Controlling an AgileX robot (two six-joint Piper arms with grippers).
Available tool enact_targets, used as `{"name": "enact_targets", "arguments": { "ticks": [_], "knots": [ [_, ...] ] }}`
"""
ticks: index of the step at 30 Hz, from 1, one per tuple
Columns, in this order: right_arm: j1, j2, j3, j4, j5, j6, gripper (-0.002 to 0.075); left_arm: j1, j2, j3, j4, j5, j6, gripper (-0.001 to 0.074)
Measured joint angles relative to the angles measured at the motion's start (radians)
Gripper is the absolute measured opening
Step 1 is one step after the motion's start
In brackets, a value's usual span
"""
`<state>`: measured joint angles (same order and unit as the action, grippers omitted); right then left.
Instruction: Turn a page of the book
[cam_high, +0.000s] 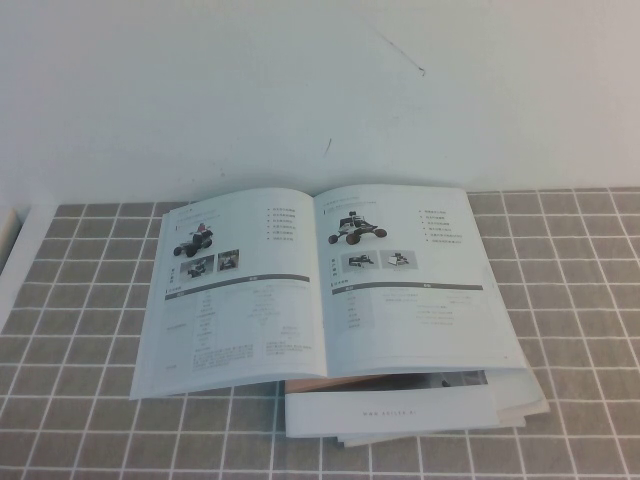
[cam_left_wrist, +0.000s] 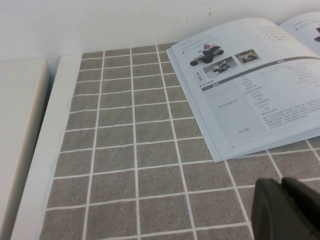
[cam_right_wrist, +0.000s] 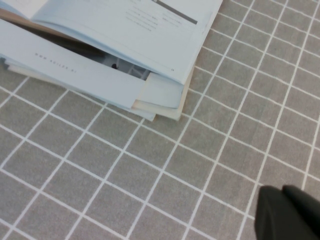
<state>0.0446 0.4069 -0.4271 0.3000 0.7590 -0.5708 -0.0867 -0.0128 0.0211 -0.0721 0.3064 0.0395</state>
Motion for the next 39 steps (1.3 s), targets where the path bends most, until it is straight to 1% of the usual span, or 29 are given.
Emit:
{"name": "enact_targets", "arguments": {
  "ticks": [15,19,24,30,32,35,37,39],
  "knots": [
    [0.000,0.000,0.000,0.000,0.000,0.000,-0.0001,0.000,0.000,0.000,0.000,0.000,-0.004,-0.0004],
    [0.000,-0.062,0.043,0.002,-0.027,0.000,-0.0001,0.000,0.000,0.000,0.002,0.002,-0.004,-0.0004],
    [0.000,-0.201,0.156,-0.024,-0.190,0.000,-0.0001,0.000,0.000,0.000,0.002,0.002,-0.004,-0.0004],
    [-0.039,-0.394,0.343,-0.029,-0.379,0.000,-0.0001,0.000,0.000,0.000,0.002,0.002,-0.004,-0.0004],
    [-0.060,-0.413,0.409,-0.011,-0.473,0.034,-0.0001,0.000,0.000,0.000,0.002,0.002,-0.004,-0.0004],
    [-0.108,-0.417,0.452,0.051,-0.592,0.118,-0.0001,0.000,0.000,0.000,0.002,0.002,-0.004,-0.0004],
    [-0.138,-0.417,0.453,0.054,-0.618,0.151,-0.0001,0.000,0.000,0.000,0.002,0.004,-0.004,-0.0004],
    [-0.153,-0.417,0.455,0.015,-0.620,0.172,-0.0001,0.000,0.000,0.000,0.002,0.004,-0.004,-0.0004]
  ]
}}
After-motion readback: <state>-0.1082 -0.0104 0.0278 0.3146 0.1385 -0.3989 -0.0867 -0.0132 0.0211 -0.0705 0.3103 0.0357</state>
